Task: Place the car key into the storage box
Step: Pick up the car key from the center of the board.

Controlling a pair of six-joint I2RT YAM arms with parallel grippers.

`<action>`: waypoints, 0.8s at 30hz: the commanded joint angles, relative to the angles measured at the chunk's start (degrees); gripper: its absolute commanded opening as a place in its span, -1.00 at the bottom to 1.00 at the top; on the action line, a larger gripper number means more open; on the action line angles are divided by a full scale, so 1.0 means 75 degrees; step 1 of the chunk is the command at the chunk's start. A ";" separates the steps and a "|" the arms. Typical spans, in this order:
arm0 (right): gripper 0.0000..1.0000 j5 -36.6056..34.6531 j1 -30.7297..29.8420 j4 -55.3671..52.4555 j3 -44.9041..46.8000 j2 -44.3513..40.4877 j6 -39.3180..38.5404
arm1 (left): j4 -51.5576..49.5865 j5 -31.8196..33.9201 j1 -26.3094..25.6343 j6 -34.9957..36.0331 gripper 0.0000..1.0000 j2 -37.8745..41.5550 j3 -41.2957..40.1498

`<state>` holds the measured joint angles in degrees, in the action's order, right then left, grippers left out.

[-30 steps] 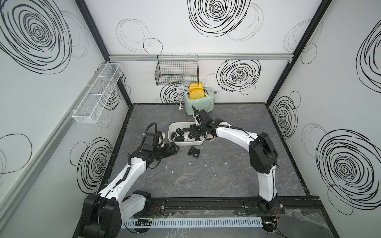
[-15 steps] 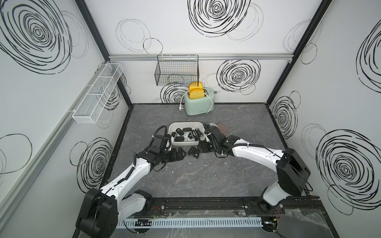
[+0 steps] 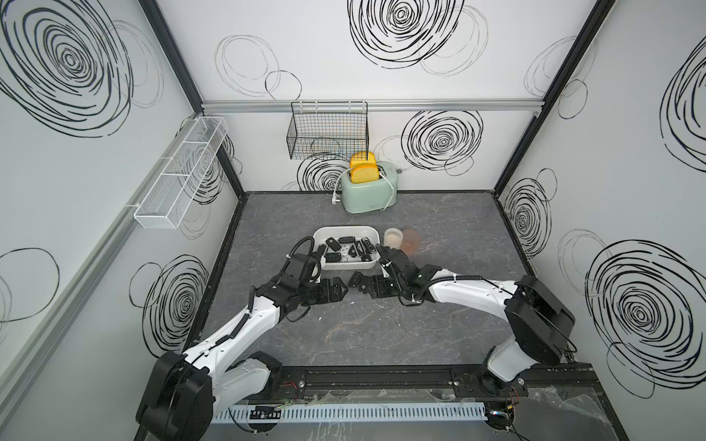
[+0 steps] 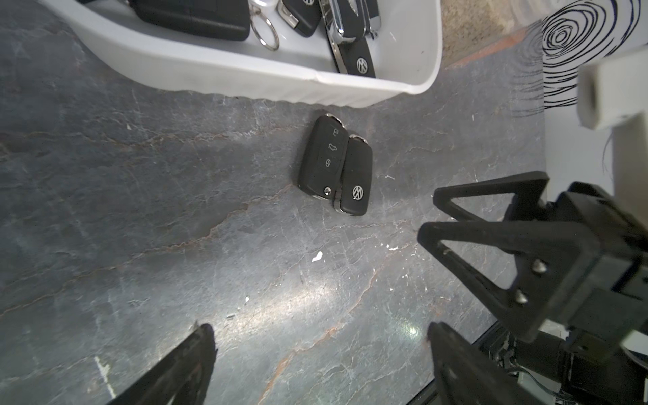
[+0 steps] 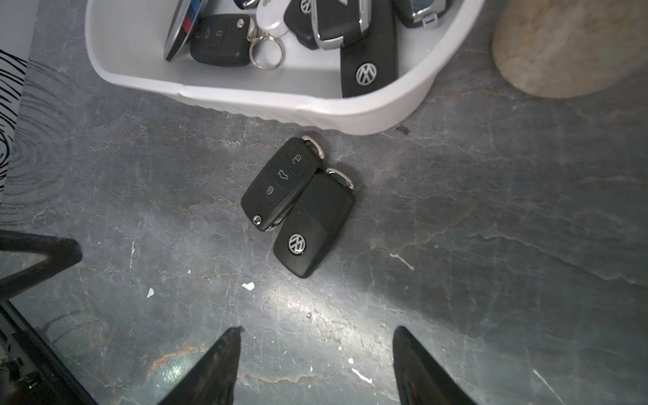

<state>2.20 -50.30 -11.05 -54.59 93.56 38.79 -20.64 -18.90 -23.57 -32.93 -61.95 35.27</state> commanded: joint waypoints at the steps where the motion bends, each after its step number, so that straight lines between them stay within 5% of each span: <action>1: 0.41 0.0103 -0.0031 0.0237 -0.0417 0.0412 0.0016 | -0.0101 0.0245 0.0024 -0.0110 0.96 0.0229 -0.0084; 24: 0.28 0.0144 -0.0019 0.0262 -0.1197 0.1726 -0.0109 | -0.0447 0.0293 0.0558 -0.0053 0.96 0.0831 -0.0331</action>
<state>4.05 -50.35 -8.78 -61.98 105.47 37.82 -24.10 -16.67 -19.97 -33.65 -56.01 33.12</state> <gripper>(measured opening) 0.644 0.981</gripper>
